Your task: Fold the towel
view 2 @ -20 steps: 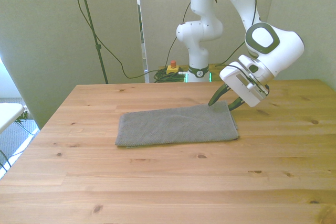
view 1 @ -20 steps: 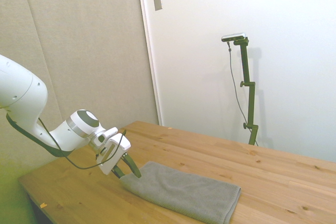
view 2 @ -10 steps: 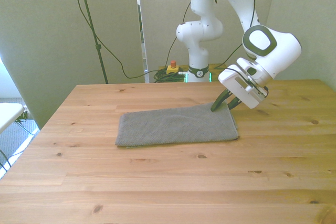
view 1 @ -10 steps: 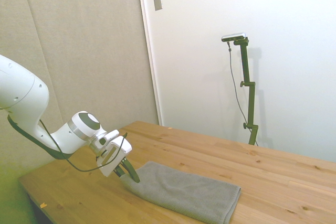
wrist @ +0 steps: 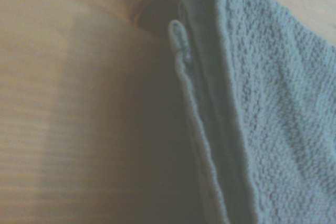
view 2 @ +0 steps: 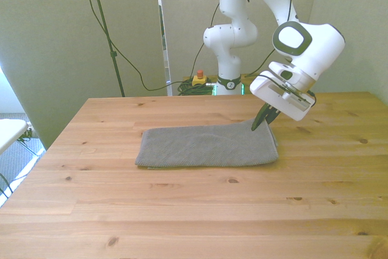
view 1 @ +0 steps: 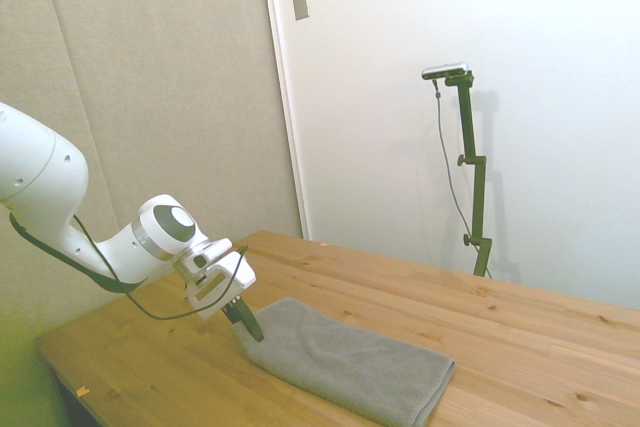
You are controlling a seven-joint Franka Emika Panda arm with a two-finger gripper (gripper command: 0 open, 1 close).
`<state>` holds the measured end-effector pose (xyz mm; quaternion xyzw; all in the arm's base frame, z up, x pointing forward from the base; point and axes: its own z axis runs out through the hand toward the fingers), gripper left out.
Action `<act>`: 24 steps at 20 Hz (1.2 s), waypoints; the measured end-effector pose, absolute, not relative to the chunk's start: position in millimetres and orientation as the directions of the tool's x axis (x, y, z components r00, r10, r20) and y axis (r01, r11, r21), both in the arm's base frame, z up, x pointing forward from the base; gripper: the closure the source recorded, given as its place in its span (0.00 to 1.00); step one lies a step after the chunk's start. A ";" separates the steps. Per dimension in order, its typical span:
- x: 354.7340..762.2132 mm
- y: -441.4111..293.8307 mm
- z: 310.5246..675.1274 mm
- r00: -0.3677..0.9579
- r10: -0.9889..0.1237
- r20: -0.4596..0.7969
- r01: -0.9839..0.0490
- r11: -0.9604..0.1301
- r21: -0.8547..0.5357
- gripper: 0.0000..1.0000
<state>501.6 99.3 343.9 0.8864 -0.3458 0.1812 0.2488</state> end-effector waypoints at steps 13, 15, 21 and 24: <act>508.7 11.6 476.4 0.527 -0.662 0.533 -0.810 -0.580 0.081 1.00; 501.5 -4.7 490.1 0.498 -0.680 0.539 -0.827 -0.560 0.058 1.00; 479.8 -74.8 513.0 0.410 -0.740 0.533 -0.871 -0.492 -0.013 1.00; 471.0 -116.0 515.3 0.371 -0.767 0.523 -0.891 -0.452 -0.031 1.00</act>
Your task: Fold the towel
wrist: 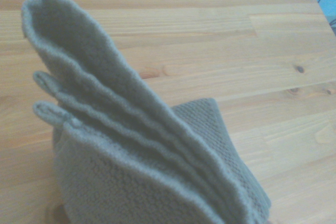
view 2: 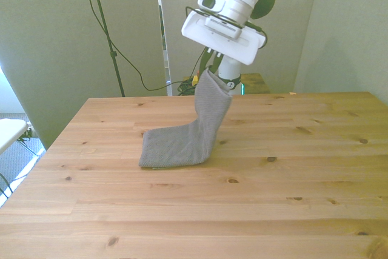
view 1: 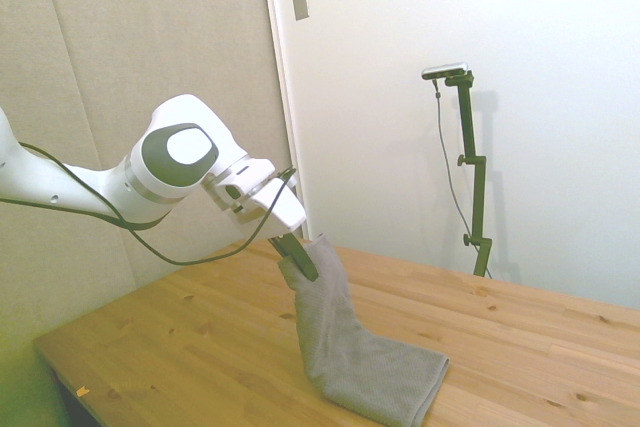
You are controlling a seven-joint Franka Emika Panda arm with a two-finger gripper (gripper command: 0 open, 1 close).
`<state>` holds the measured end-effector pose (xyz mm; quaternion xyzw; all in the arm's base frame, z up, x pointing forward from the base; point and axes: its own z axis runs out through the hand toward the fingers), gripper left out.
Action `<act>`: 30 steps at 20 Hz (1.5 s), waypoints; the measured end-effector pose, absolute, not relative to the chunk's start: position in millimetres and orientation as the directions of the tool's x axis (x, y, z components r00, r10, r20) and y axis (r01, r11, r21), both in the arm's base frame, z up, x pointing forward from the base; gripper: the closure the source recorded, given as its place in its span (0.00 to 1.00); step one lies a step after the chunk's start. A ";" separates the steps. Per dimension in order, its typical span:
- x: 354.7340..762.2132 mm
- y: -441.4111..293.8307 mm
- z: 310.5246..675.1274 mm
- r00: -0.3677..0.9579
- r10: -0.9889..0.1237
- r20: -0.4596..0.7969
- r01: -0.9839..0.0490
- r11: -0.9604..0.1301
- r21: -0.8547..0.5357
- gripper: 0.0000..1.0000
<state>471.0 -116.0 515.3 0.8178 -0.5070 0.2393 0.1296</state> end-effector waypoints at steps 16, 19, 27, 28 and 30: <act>484.7 -229.7 470.4 0.280 -0.860 0.427 -0.930 -0.353 -0.101 0.00; 497.8 -243.4 457.3 0.274 -0.871 0.408 -0.927 -0.351 -0.128 0.00; 510.8 -251.8 449.0 0.272 -0.877 0.397 -0.924 -0.353 -0.146 0.00; 510.7 -252.6 449.5 0.270 -0.877 0.397 -0.924 -0.352 -0.147 0.00; 510.8 -253.5 450.5 0.269 -0.877 0.399 -0.925 -0.351 -0.149 0.00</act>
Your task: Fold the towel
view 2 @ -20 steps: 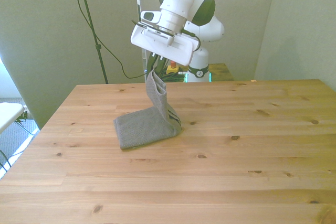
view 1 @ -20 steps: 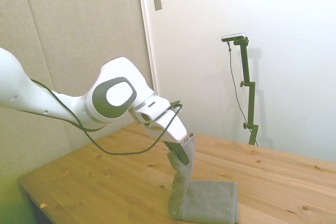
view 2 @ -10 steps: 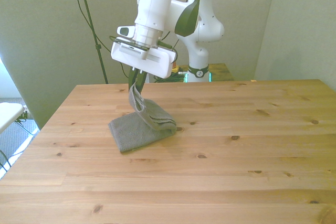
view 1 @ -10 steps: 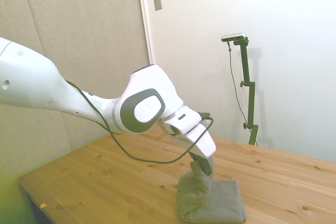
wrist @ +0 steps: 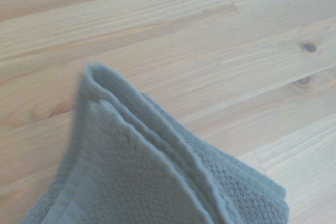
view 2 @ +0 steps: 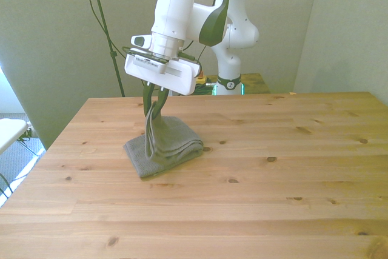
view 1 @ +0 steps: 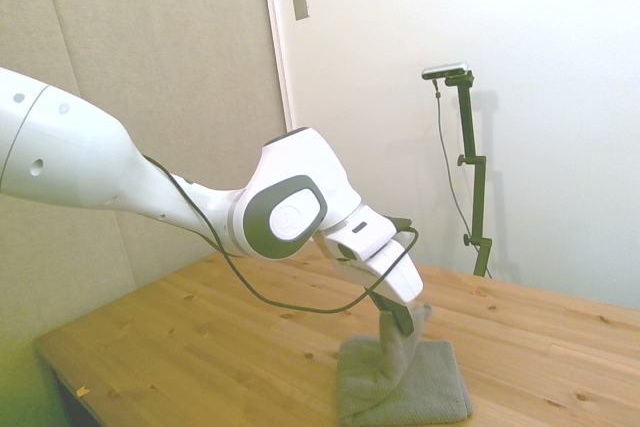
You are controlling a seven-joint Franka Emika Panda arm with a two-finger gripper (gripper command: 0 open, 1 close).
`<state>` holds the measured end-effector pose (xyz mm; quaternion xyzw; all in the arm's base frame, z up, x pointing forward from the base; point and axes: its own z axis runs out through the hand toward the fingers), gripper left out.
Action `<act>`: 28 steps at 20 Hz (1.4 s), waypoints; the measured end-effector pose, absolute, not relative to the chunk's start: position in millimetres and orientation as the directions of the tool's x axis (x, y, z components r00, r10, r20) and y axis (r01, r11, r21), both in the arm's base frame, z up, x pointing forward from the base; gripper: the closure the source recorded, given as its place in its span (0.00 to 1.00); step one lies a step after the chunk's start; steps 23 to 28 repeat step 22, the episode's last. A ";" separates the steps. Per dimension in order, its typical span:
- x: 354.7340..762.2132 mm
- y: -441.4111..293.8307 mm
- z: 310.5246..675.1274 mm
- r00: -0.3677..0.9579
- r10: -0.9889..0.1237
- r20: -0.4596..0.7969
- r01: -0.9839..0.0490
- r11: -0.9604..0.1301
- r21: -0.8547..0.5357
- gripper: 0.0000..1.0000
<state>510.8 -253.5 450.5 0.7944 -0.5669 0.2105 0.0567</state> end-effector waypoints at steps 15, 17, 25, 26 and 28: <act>451.2 -214.6 481.4 0.372 -0.884 0.283 -0.889 -0.427 -0.165 0.00; 428.6 -196.6 486.1 0.425 -0.872 0.243 -0.866 -0.470 -0.171 0.00; 378.5 -131.1 477.9 0.547 -0.816 0.185 -0.803 -0.574 -0.160 0.00; 378.5 -131.1 477.9 0.547 -0.816 0.185 -0.803 -0.574 -0.160 0.00; 378.5 -131.1 477.9 0.547 -0.816 0.185 -0.803 -0.574 -0.160 0.00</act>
